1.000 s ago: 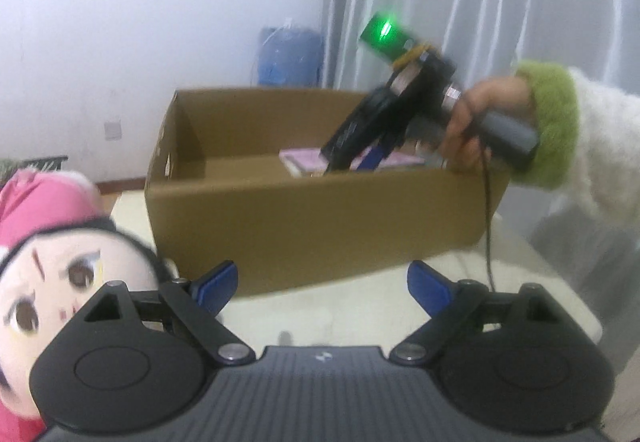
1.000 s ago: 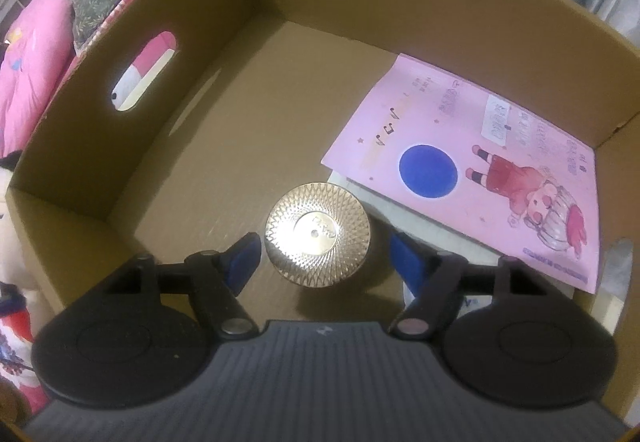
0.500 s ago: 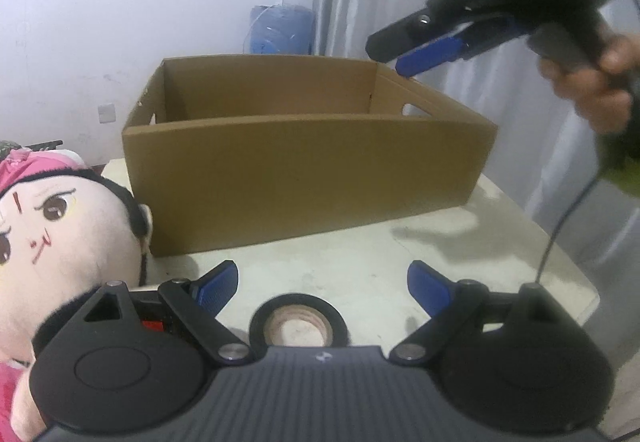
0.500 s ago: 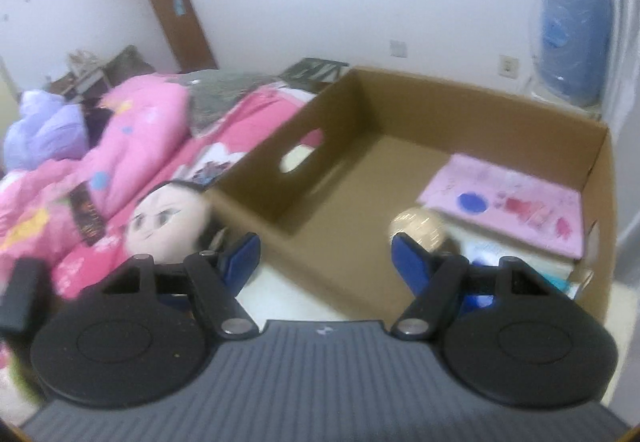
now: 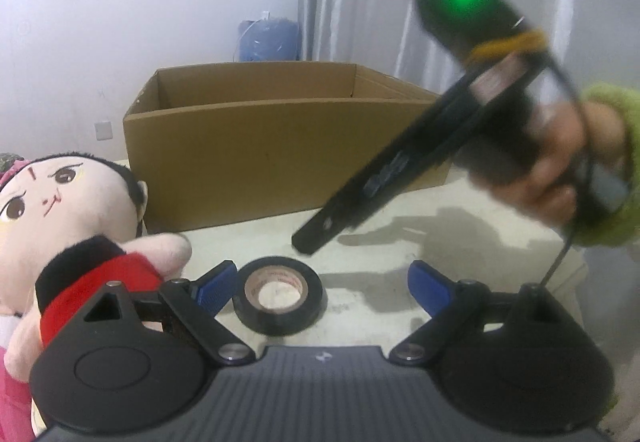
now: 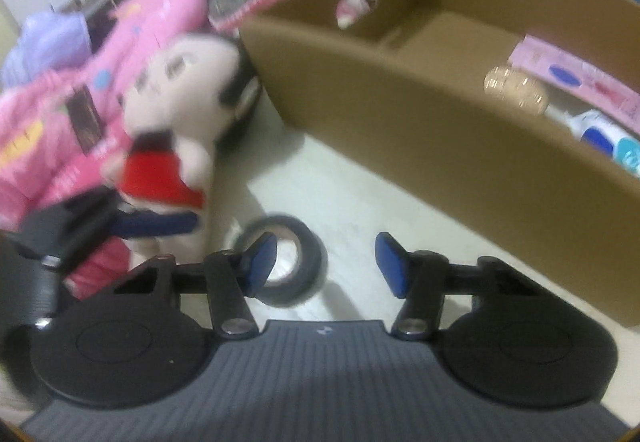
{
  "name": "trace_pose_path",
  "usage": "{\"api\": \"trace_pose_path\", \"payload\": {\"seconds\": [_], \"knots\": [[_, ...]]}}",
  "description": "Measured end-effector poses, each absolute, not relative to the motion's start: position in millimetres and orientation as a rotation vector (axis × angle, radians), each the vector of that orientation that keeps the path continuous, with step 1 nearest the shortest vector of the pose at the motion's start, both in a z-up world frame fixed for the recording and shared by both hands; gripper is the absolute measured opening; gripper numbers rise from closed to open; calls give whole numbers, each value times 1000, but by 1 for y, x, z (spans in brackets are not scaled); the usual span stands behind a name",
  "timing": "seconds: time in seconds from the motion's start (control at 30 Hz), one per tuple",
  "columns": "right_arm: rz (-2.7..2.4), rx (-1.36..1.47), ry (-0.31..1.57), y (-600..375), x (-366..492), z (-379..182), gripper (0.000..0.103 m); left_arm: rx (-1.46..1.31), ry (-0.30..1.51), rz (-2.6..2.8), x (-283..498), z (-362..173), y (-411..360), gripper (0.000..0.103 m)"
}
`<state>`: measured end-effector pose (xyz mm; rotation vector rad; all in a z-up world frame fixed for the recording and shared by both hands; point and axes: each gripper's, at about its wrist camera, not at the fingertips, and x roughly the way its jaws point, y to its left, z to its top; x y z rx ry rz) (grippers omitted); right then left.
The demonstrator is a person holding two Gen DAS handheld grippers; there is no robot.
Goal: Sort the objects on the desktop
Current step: 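Move the right gripper down around the black tape roll on the table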
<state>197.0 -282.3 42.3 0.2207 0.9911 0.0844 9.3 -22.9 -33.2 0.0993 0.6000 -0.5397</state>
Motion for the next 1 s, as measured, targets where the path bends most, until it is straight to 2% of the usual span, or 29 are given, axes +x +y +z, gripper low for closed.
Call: {"api": "trace_pose_path", "payload": {"seconds": [0.17, 0.47, 0.8, 1.0], "knots": [[67, 165, 1033, -269, 205, 19, 48, 106, 587, -540, 3, -36, -23, 94], [85, 104, 1034, -255, 211, 20, 43, 138, 564, -520, 1, -35, -26, 92], [96, 42, 1026, -253, 213, 15, 30, 154, 569, -526, 5, -37, -31, 87], [63, 73, 1022, -268, 196, 15, 29, 167, 578, -561, 9, -41, -44, 87]]}}
